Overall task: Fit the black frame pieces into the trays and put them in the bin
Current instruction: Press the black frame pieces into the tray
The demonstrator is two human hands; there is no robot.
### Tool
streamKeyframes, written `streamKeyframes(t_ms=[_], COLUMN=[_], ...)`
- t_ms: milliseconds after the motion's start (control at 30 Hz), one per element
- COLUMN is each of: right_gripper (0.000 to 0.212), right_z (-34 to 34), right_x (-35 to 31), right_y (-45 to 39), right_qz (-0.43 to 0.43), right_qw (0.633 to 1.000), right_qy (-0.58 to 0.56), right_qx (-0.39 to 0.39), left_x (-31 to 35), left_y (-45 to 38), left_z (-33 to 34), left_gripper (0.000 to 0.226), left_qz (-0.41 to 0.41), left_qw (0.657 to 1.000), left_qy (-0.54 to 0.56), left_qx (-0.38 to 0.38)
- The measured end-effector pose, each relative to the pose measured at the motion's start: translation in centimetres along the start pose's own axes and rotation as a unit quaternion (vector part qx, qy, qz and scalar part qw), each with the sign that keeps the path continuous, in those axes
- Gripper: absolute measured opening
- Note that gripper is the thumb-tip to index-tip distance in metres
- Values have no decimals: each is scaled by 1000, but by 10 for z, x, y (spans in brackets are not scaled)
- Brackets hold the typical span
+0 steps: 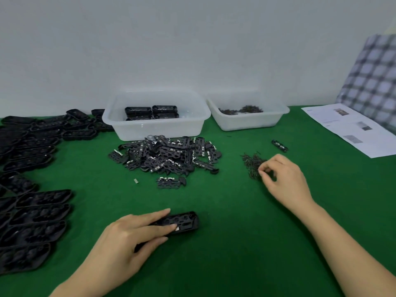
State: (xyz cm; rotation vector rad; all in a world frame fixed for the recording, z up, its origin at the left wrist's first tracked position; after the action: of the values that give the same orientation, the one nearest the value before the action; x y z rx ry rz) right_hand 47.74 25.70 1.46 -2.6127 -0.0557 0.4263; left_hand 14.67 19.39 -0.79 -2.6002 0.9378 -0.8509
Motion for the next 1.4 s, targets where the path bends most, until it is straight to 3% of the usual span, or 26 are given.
streamKeyframes(t_ms=[367, 833, 900, 1000, 1133, 1233, 1400], right_gripper=[5, 14, 10, 10, 20, 16, 7], right_z=[15, 16, 8, -12, -20, 2, 34], right_x=[-5, -22, -24, -40, -99, -138, -149], right_y=[-33, -44, -44, -40, -10, 22, 48], right_qz=[-40, -75, -69, -42, -52, -87, -76], right_qw=[988, 959, 976, 996, 958, 935, 943], right_qy=[91, 205, 156, -49, -273, -317, -292], right_qx=[-118, -180, -137, -60, -69, -132, -140], left_x=[1, -1, -1, -3, -4, -5, -3], left_y=[-1, 0, 0, -1, 0, 0, 0], left_z=[-1, 0, -1, 0, -1, -2, -2], left_gripper=[28, 27, 26, 22, 27, 23, 24], left_qz=[1, -10, -11, -5, -14, -16, -16], left_qw=[1000, 1000, 1000, 1000, 1000, 1000, 999], left_qy=[-4, -1, -2, -2, -17, -17, -29], left_qx=[4, -7, -10, -5, 9, 18, 28])
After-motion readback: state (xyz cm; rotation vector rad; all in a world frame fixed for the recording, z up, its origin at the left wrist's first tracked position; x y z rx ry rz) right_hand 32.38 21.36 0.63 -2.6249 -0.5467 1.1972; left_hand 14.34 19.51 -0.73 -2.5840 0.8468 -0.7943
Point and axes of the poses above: each hand's wrist, its own y-axis away from the middle knuckle, its own z-axis out of the palm, x = y × z, the point moved 2 cm from there along -y, towards the middle knuckle
